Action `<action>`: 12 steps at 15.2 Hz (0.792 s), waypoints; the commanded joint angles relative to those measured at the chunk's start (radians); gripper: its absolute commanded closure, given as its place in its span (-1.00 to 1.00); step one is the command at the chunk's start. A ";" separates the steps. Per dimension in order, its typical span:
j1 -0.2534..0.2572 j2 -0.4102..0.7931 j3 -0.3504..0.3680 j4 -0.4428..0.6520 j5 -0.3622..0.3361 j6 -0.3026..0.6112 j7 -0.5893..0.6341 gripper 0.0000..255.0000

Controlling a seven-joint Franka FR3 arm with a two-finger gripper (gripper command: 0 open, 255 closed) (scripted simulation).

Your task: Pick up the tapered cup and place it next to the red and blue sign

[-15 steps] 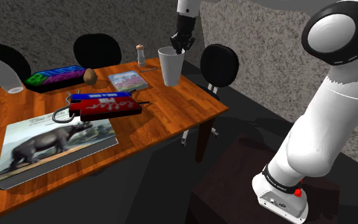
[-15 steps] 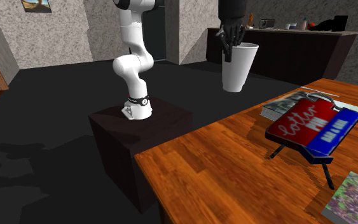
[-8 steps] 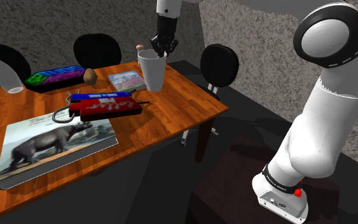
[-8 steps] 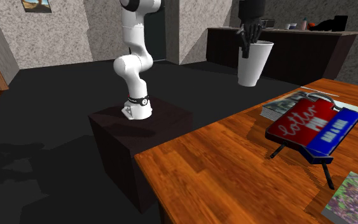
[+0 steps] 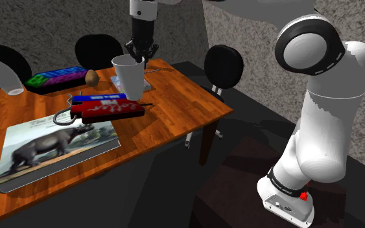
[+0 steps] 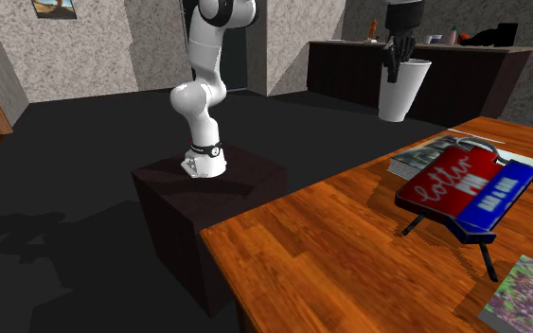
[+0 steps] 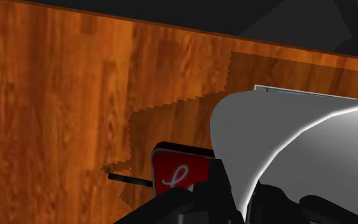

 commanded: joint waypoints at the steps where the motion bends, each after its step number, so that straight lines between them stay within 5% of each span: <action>1: 0.014 0.019 0.007 0.016 -0.003 0.007 0.021 1.00; 12: 0.018 -0.015 0.007 -0.182 -0.001 0.170 0.001 1.00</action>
